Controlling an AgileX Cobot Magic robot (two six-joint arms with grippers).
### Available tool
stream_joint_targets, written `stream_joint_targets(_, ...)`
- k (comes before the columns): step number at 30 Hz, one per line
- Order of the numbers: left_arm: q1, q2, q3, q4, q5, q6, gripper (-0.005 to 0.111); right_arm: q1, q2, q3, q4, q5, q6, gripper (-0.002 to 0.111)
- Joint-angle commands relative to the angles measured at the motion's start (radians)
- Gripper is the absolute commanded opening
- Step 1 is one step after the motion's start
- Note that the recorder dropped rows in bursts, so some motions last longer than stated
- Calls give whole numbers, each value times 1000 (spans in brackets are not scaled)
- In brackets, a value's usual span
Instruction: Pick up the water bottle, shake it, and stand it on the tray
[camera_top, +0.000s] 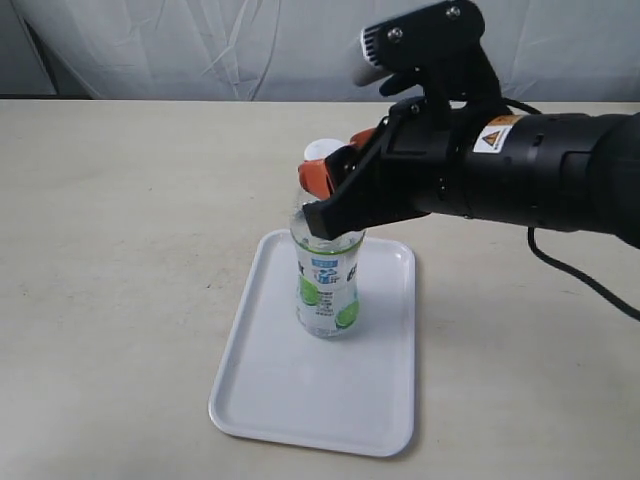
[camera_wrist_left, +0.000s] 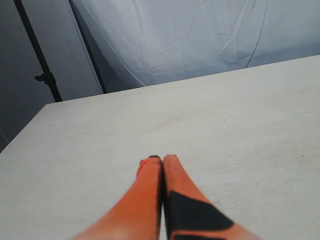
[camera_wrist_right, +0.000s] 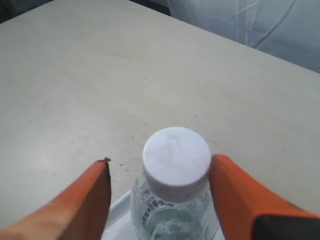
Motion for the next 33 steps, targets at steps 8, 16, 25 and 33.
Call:
stream_joint_targets(8,0,-5,4,-3,-4,-4,0,-4,-123,2,-19,16,-6,56)
stream_joint_targets(16,0,-5,4,-3,-4,-4,0,-56,-272,2,-83,39,-6,26)
stream_joint_targets(25,0,-5,4,-3,-4,-4,0,-260,-438,2,-203,358,69,0)
stream_joint_targets(33,0,-5,4,-3,-4,-4,0,-304,-577,2,-288,485,299,0)
